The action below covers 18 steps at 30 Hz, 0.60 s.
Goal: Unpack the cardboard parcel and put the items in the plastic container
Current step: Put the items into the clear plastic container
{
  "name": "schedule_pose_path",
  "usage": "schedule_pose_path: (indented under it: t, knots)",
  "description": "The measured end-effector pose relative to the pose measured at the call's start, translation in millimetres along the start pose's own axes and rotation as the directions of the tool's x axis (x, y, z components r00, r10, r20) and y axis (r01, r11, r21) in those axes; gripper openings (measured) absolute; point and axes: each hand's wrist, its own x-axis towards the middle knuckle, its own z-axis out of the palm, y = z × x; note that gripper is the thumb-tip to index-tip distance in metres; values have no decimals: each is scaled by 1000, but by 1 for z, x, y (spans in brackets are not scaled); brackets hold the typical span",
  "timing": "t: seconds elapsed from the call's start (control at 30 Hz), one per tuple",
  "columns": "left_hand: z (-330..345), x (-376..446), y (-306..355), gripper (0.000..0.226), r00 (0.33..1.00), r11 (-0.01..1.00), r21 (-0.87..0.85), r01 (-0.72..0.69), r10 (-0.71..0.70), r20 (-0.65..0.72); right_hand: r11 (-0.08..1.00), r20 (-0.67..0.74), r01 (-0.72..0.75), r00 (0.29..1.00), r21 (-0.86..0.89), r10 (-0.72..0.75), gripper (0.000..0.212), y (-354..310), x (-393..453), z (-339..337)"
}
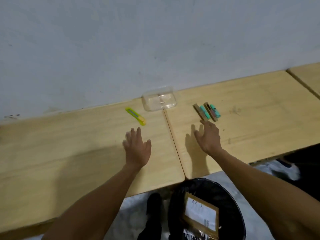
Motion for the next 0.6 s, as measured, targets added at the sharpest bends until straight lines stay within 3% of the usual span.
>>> schedule_pose_path:
  t: [0.17, 0.37, 0.6]
  knots:
    - [19, 48, -32, 85, 998, 992, 114, 60, -62, 16, 979, -75, -82, 995, -188, 69, 68, -12, 69, 7]
    - [32, 50, -50, 80, 1000, 968, 250, 14, -19, 14, 924, 33, -193, 976, -330, 215, 73, 0, 124, 13]
    - [28, 52, -44, 80, 998, 954, 294, 55, -59, 4, 923, 7, -100, 994, -372, 110, 60, 0, 130, 17]
